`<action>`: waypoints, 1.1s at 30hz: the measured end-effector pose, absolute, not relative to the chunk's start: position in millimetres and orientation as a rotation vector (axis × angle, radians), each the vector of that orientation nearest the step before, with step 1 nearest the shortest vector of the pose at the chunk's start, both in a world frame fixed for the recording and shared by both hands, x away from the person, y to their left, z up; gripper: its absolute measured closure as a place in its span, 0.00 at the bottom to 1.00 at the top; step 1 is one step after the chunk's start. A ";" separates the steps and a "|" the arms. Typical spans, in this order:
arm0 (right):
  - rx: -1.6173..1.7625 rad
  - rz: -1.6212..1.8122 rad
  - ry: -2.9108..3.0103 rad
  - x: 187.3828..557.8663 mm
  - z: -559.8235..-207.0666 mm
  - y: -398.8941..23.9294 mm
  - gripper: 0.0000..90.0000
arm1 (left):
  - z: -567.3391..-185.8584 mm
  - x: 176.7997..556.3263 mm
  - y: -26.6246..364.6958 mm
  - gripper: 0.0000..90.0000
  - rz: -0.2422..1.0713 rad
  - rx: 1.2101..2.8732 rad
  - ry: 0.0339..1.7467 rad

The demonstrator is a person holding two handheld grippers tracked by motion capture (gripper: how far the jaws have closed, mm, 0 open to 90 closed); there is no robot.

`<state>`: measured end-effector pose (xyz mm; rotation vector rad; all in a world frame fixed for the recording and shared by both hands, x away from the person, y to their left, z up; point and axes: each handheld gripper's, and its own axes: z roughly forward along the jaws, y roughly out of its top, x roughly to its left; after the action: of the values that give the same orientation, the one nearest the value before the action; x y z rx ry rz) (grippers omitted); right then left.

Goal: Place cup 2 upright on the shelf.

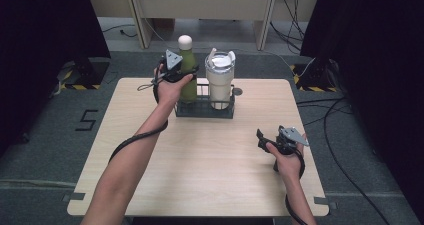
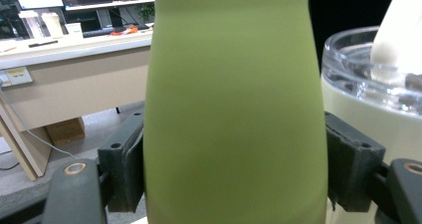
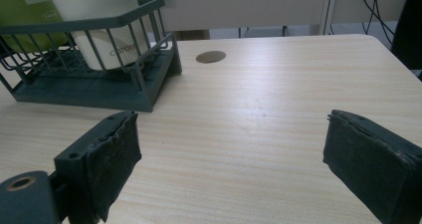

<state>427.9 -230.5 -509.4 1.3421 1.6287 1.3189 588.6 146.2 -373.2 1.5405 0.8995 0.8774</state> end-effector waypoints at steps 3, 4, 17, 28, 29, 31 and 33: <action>1.342 1.318 1.629 428.0 -509.5 -230.5 0.09 | -376.4 589.2 145.1 0.27 0.872 1.547 0.901; 1.341 1.320 1.631 428.1 -509.5 -230.4 0.09 | -377.6 589.5 144.7 0.27 0.870 1.549 0.903; 1.344 1.320 1.631 427.7 -509.3 -229.2 0.09 | -383.5 588.9 143.0 0.27 0.872 1.580 0.898; 1.336 1.320 1.642 427.6 -509.8 -226.9 0.09 | -384.3 586.6 146.6 0.26 0.835 1.586 0.882; 1.338 1.318 1.643 427.5 -509.7 -226.8 0.09 | -383.8 586.6 146.2 0.26 0.837 1.593 0.876; 1.333 1.317 1.646 427.6 -509.7 -227.0 0.09 | -382.8 586.9 145.2 0.24 0.832 1.604 0.876; 1.337 1.318 1.645 427.3 -509.7 -226.8 0.09 | -382.4 586.8 144.6 0.20 0.833 1.608 0.881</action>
<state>427.3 -226.8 -509.7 1.3374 1.6451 1.3185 586.8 144.6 -382.4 1.6081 0.8807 0.8325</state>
